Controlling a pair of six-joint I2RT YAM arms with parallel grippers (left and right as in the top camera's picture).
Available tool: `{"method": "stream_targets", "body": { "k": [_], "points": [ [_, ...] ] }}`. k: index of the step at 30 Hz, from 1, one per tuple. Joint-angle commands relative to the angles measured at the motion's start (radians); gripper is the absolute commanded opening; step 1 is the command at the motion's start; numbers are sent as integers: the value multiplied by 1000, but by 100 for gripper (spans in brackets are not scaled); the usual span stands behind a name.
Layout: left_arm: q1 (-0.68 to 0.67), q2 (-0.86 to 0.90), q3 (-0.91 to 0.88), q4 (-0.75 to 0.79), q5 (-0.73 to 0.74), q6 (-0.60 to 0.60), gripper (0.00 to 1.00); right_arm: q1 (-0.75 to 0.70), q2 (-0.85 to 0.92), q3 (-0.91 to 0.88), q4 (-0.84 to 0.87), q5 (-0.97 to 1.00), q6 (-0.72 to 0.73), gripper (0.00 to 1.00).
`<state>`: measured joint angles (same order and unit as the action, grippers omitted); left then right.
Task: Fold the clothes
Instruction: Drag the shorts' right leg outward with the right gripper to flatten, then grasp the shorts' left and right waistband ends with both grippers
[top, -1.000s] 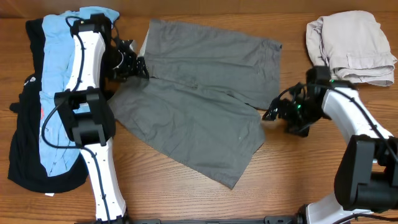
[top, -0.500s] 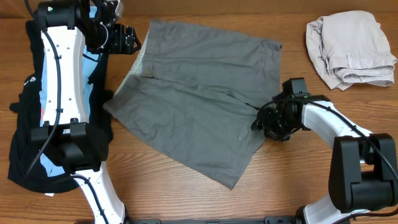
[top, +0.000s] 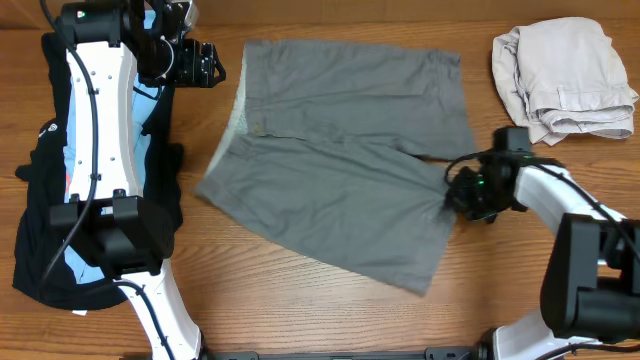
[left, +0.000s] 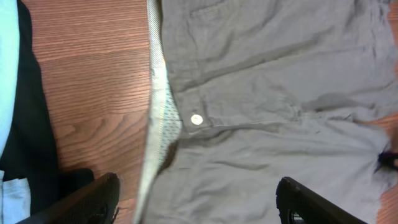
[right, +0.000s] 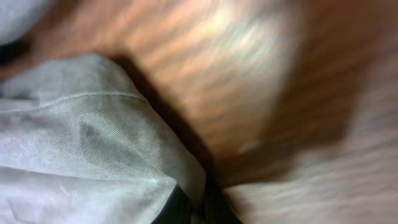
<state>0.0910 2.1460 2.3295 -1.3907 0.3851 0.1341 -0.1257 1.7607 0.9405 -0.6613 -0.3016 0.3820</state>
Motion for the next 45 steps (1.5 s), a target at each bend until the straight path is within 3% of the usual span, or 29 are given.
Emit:
{"method": "stream_targets", "body": {
  "k": [1,6,7,8,9,11,14,15,17,20,22,24,26,33,37,42,45],
  "points": [
    [-7,-14,4,0,-4,23,83,-69,3,16,71,84,-122,4],
    [-7,-13,4,-11,-18,23,83,-106,3,45,165,83,-133,4],
    [-7,-13,4,-16,-30,23,83,-108,3,53,166,82,-141,13],
    [-7,-13,4,-22,-50,23,83,-109,3,67,155,80,-151,32],
    [-7,-13,4,-30,-71,23,83,-109,3,90,131,80,-151,66],
    [-7,-13,4,-35,-82,23,83,-109,2,131,85,80,-151,72],
    [-7,-13,4,-35,-81,23,83,-108,1,209,1,78,-151,66],
    [-7,-13,4,-35,-81,23,83,-104,1,244,-38,72,-152,47],
    [-7,-13,4,-34,-81,23,83,-96,1,300,-118,72,-151,23],
    [-8,-13,4,-39,-79,22,82,-90,-1,348,-228,47,-154,20],
    [-8,-16,4,-50,-51,23,77,-90,-16,371,-289,-17,-192,24],
    [-10,-42,4,-58,-26,22,75,-89,-89,380,-340,-70,-199,40],
    [-16,-71,4,-70,-29,19,75,-84,-157,380,-376,-69,-176,42],
    [-103,-145,4,-222,-137,-214,80,23,-434,379,-645,184,90,52],
    [-168,-146,2,-289,-354,-422,84,123,-484,353,-785,294,288,65],
    [-237,-145,-6,-299,-442,-543,85,153,-483,312,-838,309,435,100],
    [-278,-145,-33,-296,-472,-589,85,151,-483,279,-820,311,435,100]
  ]
}}
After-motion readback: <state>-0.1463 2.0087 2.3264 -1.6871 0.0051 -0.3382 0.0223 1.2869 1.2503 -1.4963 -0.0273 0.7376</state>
